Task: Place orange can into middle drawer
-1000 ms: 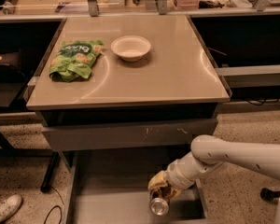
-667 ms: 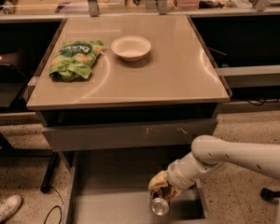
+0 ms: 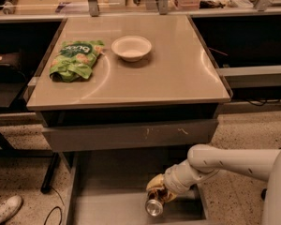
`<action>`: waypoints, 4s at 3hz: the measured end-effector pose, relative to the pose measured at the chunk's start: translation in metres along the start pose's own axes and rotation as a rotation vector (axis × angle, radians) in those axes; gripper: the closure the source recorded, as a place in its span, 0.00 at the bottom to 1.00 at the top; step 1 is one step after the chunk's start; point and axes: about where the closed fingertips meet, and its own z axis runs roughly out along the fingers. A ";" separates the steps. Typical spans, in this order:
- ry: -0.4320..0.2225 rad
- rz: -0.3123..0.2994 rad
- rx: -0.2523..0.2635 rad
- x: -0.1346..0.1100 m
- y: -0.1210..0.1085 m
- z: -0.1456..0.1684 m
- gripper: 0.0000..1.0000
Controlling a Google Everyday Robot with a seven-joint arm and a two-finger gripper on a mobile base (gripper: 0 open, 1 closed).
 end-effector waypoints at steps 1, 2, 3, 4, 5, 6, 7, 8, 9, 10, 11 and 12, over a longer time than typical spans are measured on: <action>-0.042 0.031 0.004 -0.009 -0.006 0.013 1.00; -0.095 0.074 0.009 -0.017 -0.010 0.020 1.00; -0.156 0.111 -0.003 -0.030 -0.011 0.022 1.00; -0.208 0.128 -0.010 -0.045 -0.009 0.018 1.00; -0.240 0.144 -0.003 -0.056 -0.011 0.020 1.00; -0.251 0.178 0.005 -0.063 -0.020 0.027 1.00; -0.251 0.178 0.005 -0.063 -0.020 0.027 0.81; -0.251 0.178 0.005 -0.063 -0.020 0.027 0.59; -0.251 0.178 0.005 -0.063 -0.020 0.027 0.35; -0.251 0.178 0.005 -0.063 -0.020 0.027 0.12; -0.251 0.178 0.005 -0.063 -0.020 0.027 0.00; -0.250 0.178 0.005 -0.063 -0.020 0.027 0.00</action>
Offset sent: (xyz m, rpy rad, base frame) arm 0.0186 -0.0035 -0.0360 -0.0840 -0.0448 -0.1917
